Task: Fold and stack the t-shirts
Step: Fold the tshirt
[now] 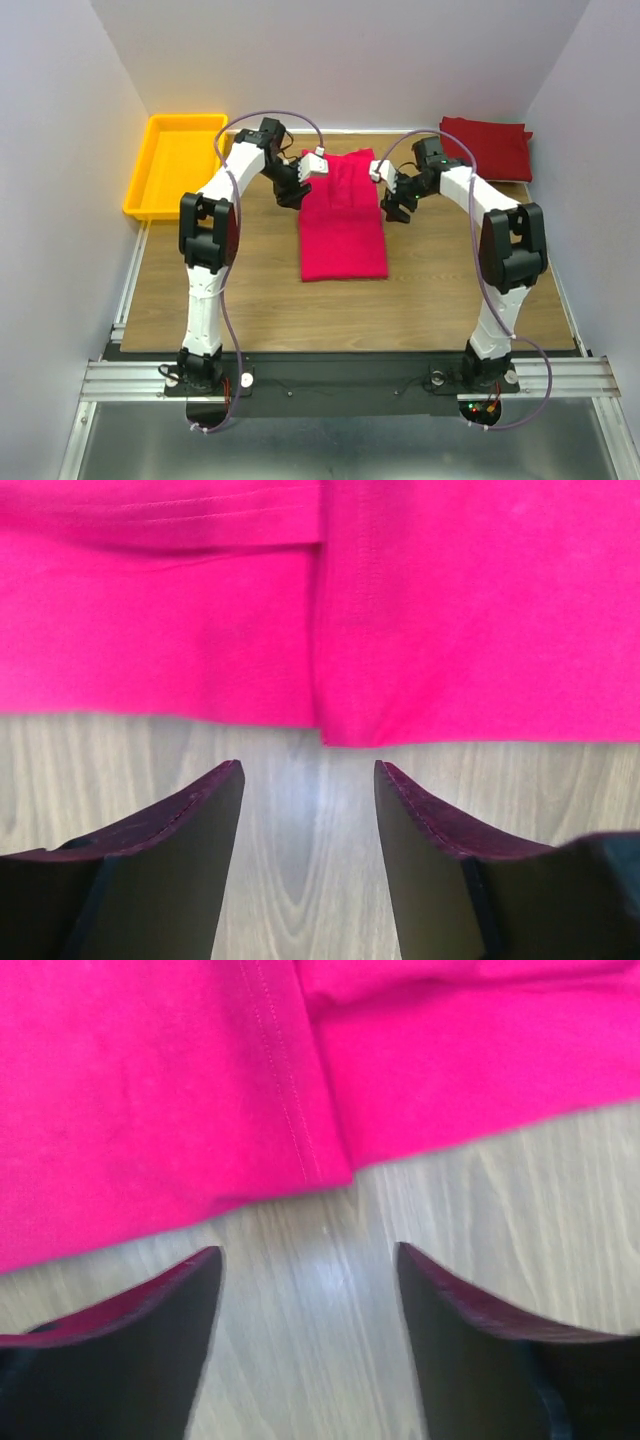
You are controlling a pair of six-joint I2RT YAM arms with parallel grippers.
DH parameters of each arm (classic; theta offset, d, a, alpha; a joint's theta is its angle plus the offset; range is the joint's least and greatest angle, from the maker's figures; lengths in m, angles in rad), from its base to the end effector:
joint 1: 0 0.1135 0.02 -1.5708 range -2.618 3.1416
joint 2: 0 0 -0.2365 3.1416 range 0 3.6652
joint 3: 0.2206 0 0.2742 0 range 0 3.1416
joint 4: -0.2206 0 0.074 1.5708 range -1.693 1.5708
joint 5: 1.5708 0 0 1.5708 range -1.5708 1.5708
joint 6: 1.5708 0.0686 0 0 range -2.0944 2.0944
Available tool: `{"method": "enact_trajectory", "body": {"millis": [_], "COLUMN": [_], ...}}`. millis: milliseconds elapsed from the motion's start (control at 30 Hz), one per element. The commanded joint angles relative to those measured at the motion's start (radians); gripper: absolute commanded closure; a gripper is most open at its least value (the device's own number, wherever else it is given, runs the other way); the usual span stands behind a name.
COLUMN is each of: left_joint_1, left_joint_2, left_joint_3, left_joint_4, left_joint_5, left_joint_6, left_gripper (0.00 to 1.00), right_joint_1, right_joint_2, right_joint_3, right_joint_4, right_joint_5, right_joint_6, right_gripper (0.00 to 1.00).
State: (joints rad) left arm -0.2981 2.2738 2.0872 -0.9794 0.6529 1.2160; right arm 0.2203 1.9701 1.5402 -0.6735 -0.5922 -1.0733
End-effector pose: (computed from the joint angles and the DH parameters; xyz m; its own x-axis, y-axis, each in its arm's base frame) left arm 0.4634 -0.1860 0.1851 0.1280 0.7399 -0.6604 0.9844 -0.0138 0.1753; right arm 0.4202 0.1333 0.1575 -0.0408 -0.7563 -0.6529 -0.9692 0.1887 -0.1581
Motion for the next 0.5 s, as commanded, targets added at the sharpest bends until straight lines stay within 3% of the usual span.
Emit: {"method": "enact_trajectory", "body": {"millis": [0,33,167,267,467], "left_joint_1": [0.014,0.011,-0.021,-0.062,-0.214], "left_joint_2": [-0.23,-0.272,-0.462,-0.638,-0.809], "left_joint_3": [-0.123,-0.233,-0.517,-0.75,-1.067], "left_joint_4": [0.105,0.16,0.244,0.364,0.589], "left_joint_5": [0.04,0.059,0.1,0.099,-0.057], "left_joint_6": [-0.117,-0.131,-0.162,-0.197,-0.237], "left_gripper": [0.34,0.34,0.37,0.37,0.34], "right_joint_1": [-0.013,-0.003,0.068,0.137,0.237], "right_joint_2": [-0.18,-0.253,-0.42,-0.517,-0.583], "right_joint_3": [-0.055,-0.119,-0.331,-0.476,-0.659], "right_joint_4": [0.04,0.04,0.045,0.098,0.244], "right_joint_5": [-0.053,-0.07,-0.064,-0.026,0.067], "right_joint_6": [0.05,0.065,0.038,0.053,0.058], "right_gripper": [0.29,0.37,0.46,0.46,0.46]}}
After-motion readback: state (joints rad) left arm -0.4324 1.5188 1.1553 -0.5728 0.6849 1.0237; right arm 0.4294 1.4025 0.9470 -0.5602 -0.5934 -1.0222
